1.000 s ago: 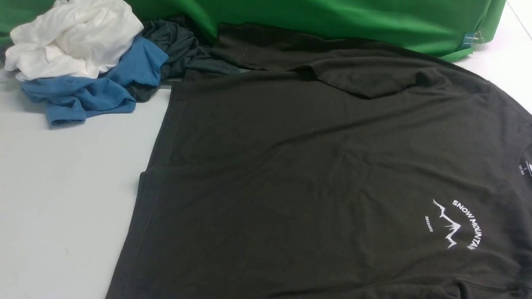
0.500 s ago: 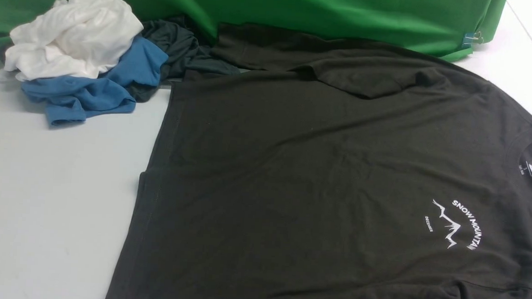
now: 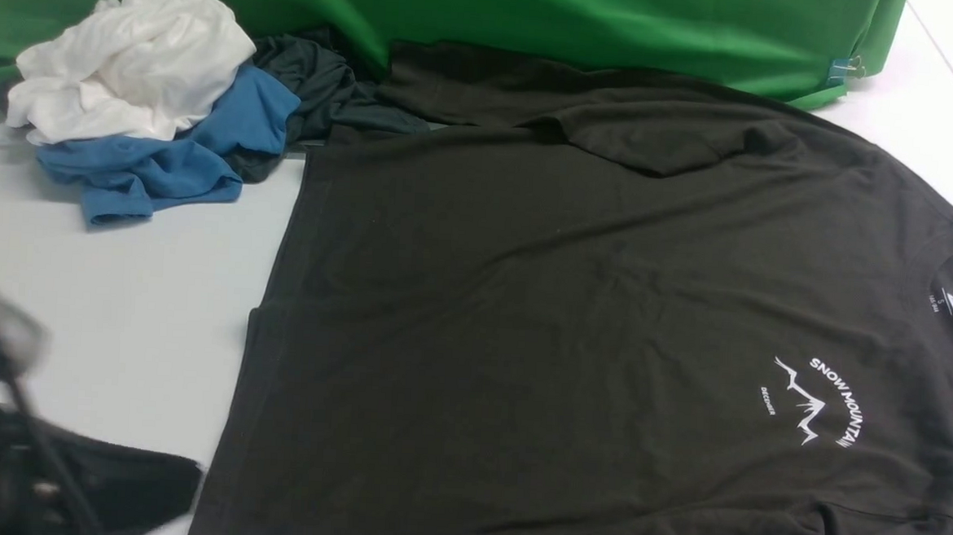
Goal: Fold a long-sleeved shirt on a white desktop.
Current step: 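Grasp the left edge of the dark T-shirt lying flat on the table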
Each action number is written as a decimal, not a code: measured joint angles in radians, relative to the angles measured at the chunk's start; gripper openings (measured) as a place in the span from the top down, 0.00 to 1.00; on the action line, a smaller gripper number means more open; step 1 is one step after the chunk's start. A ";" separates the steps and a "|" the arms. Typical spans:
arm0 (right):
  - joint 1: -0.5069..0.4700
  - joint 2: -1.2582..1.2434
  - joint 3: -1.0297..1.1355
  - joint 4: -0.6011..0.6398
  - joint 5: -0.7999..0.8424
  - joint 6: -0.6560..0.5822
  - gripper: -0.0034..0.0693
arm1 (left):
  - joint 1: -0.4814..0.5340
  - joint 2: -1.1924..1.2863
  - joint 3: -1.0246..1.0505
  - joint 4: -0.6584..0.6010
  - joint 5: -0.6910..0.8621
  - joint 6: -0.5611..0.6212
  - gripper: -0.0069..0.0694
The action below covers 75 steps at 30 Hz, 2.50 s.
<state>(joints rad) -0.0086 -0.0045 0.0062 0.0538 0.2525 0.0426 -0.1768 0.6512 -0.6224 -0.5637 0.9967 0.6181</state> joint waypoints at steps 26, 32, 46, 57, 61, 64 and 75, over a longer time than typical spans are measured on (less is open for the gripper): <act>0.000 0.000 0.000 0.074 -0.351 0.323 0.62 | -0.679 0.554 0.023 0.267 -0.074 0.056 0.60; 0.092 0.034 -0.122 0.081 -0.163 0.423 0.67 | -0.679 0.581 0.114 0.305 -0.168 0.099 0.37; 0.593 0.498 -0.653 0.077 0.272 0.084 0.68 | -0.679 0.583 0.154 0.370 -0.196 0.147 0.32; 0.659 0.654 -0.657 0.075 0.262 0.042 0.64 | -0.679 0.583 0.221 0.389 -0.263 0.146 0.46; 0.659 0.655 -0.674 0.075 0.293 0.024 0.63 | -0.679 0.583 0.221 0.442 -0.278 0.105 0.50; 0.659 0.655 -0.702 0.074 0.345 -0.002 0.63 | -0.679 0.583 0.221 0.505 -0.281 0.049 0.63; 0.659 0.656 -0.800 0.012 0.615 -0.043 0.62 | -0.679 0.584 0.067 0.522 -0.082 -0.018 0.86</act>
<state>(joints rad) 0.6500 0.6515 -0.7942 0.0662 0.8680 0.0000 -0.8555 1.2348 -0.5556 -0.0418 0.9150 0.5998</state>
